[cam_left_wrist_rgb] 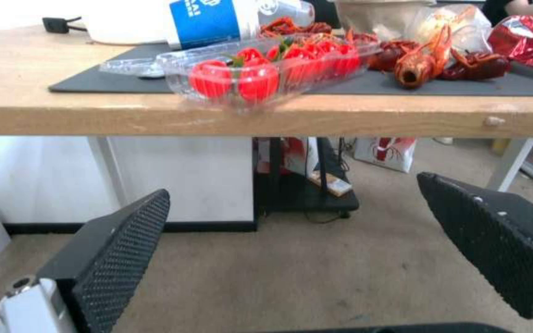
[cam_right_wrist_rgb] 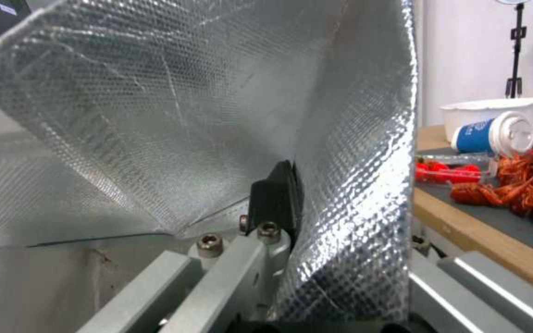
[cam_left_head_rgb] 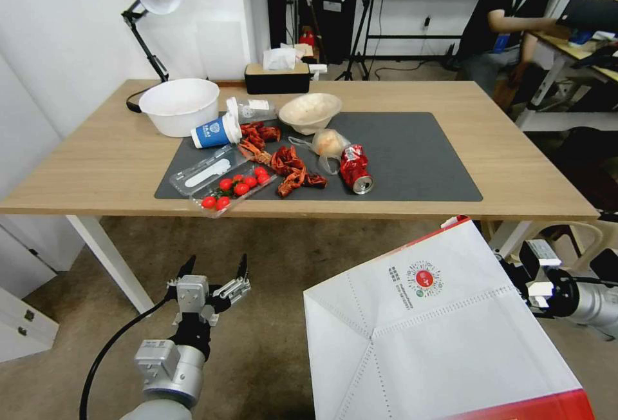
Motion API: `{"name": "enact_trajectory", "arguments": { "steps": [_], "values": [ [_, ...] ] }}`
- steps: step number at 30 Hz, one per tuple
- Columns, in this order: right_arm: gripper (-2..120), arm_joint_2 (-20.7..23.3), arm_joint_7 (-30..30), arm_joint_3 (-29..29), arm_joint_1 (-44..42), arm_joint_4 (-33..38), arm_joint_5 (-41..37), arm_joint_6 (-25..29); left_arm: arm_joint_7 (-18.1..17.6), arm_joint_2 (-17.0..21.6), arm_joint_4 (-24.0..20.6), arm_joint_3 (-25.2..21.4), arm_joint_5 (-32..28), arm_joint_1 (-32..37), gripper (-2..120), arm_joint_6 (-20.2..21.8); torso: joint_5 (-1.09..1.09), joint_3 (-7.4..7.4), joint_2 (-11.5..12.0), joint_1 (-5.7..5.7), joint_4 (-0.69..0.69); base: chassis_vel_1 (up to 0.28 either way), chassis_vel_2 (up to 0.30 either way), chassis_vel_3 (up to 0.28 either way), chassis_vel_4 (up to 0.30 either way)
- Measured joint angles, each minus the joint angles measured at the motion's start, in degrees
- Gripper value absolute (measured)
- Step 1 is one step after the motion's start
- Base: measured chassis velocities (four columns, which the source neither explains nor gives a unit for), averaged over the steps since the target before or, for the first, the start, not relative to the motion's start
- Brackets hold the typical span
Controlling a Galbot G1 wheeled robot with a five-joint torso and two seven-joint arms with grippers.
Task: Pick up the food delivery bag from the floor and place it on the table.
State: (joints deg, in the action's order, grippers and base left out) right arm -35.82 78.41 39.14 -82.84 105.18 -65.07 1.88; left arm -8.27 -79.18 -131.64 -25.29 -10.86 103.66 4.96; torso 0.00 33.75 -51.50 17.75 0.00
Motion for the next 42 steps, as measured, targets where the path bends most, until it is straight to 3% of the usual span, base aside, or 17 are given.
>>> {"name": "enact_trajectory", "arguments": {
  "steps": [14,34,42],
  "values": [
    [0,0.2,0.0,-0.1,0.1,-0.3,-0.1,0.0,0.0,-0.2,0.1,0.0,-0.2,-0.1,100,0.1,0.00,2.90,-5.1,2.28,0.00,0.000,0.000,0.000,0.000],
    [0,-0.3,0.1,0.6,-0.8,0.6,0.0,0.0,0.3,-0.2,-0.3,0.5,0.0,0.4,100,-0.4,0.00,5.98,-10.6,4.65,0.00,0.000,0.000,0.000,0.000],
    [0,-0.4,0.1,0.7,-0.9,0.7,0.1,0.0,0.7,0.0,-0.3,0.3,0.0,0.5,100,-0.6,0.00,6.59,-11.7,5.16,0.01,0.000,0.000,0.000,0.000]
  ]
}}
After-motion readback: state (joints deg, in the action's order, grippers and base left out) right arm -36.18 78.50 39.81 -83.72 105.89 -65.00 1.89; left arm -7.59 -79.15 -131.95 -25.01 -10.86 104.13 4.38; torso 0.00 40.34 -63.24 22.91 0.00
